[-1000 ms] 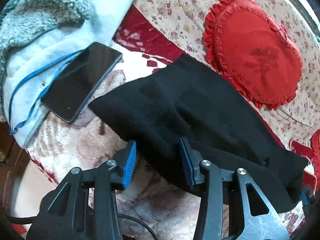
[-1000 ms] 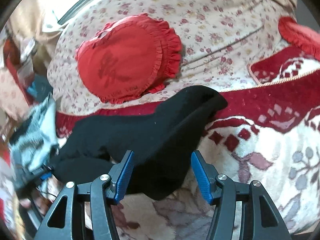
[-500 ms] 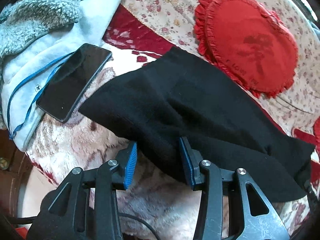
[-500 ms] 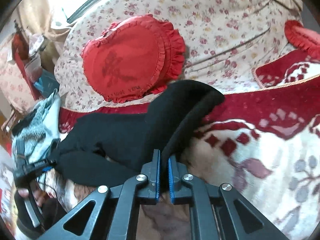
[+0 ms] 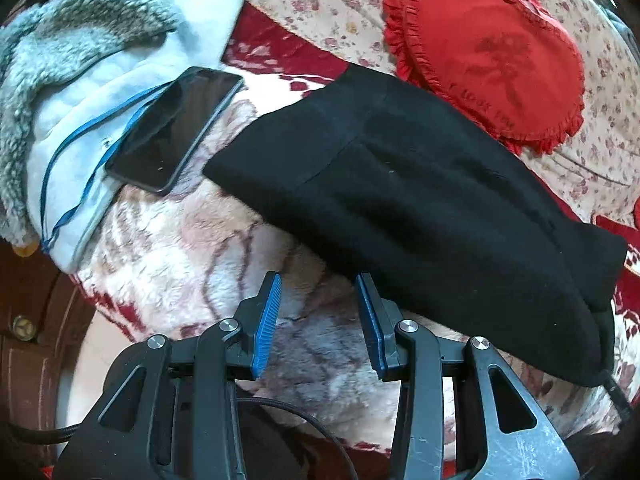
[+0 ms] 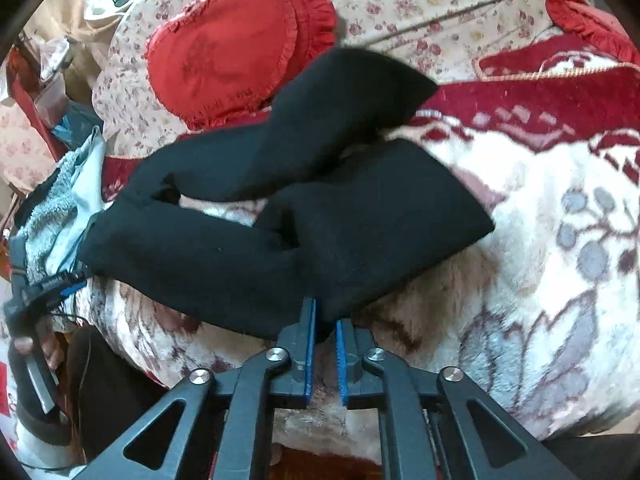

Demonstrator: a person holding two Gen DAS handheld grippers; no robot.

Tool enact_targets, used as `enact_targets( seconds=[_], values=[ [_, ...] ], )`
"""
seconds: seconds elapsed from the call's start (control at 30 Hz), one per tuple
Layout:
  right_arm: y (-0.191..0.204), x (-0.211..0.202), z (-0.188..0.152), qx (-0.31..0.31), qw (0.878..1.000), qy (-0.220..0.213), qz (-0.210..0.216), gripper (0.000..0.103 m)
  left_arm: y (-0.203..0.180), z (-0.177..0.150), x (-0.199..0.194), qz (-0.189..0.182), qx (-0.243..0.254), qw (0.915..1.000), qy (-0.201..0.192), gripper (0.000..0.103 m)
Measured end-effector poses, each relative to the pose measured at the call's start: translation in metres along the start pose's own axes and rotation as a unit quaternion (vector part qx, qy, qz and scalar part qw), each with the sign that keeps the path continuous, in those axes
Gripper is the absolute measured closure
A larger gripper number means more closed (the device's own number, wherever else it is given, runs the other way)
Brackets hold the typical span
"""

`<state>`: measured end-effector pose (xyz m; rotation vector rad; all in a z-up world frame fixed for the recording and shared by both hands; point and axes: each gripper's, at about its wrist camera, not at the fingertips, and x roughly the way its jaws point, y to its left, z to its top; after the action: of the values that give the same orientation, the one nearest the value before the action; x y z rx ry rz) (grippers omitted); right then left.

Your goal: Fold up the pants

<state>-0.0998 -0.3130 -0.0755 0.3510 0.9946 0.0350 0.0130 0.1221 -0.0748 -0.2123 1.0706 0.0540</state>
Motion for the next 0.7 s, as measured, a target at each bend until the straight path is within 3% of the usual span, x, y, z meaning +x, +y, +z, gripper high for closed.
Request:
enact_targets(
  seconds=[0.17, 0.4, 0.7],
  values=[
    [0.001, -0.029, 0.013, -0.010, 0.998, -0.056, -0.032, 0.069, 0.009, 0.000, -0.002, 0.000, -0.014, 0.9999, -0.001, 0.065],
    [-0.033, -0.032, 0.052, 0.024, 0.993, -0.078, -0.081, 0.064, 0.014, 0.004, -0.002, -0.021, -0.036, 0.9991, 0.005, 0.065],
    [-0.049, 0.035, 0.080, -0.002, 0.999, -0.015, -0.048, 0.062, 0.027, 0.021, 0.010, -0.062, -0.110, 0.9918, 0.020, 0.063]
  ],
)
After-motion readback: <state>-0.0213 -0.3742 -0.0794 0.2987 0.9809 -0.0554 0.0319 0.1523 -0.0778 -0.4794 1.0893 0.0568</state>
